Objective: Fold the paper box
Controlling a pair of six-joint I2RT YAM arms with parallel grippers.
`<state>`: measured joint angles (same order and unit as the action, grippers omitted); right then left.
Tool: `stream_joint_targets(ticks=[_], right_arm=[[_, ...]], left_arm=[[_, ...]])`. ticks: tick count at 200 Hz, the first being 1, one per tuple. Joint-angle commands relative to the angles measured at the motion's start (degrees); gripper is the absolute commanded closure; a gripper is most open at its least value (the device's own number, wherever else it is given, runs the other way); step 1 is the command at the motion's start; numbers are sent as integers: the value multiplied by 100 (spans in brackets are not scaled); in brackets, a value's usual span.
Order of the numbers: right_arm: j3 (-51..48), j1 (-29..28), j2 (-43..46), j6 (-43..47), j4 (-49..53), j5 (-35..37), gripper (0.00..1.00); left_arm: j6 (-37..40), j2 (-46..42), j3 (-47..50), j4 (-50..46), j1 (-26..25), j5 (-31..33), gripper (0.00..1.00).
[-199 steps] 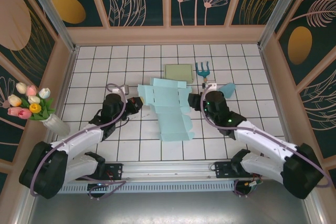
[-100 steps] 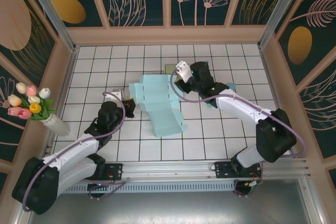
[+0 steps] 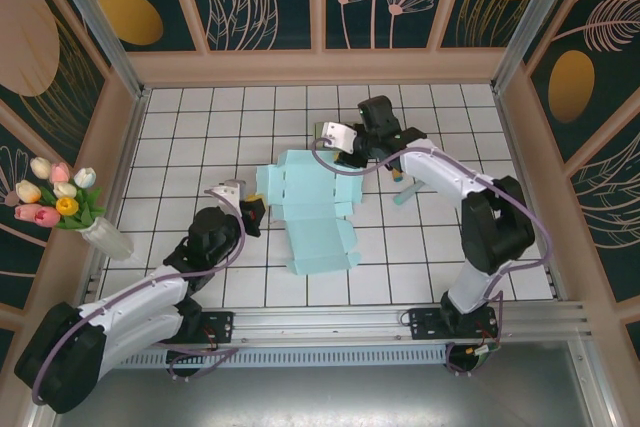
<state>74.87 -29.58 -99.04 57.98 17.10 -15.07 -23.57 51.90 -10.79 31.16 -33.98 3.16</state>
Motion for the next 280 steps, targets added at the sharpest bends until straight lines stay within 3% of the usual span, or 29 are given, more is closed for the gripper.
stream_joint_targets(ticks=[1, 85, 194, 280], right_arm=[[412, 81, -276, 565, 792, -294, 52], [1078, 83, -811, 879, 1317, -904, 52], [1518, -41, -1116, 1040, 1976, -1158, 74], [1382, -30, -1048, 1038, 2057, -1147, 75]], left_arm=[[144, -139, 82, 356, -61, 22, 100], [178, -106, 85, 439, -139, -149, 100], [175, -66, 51, 375, -159, -59, 100], [147, -258, 105, 339, -158, -8, 100]])
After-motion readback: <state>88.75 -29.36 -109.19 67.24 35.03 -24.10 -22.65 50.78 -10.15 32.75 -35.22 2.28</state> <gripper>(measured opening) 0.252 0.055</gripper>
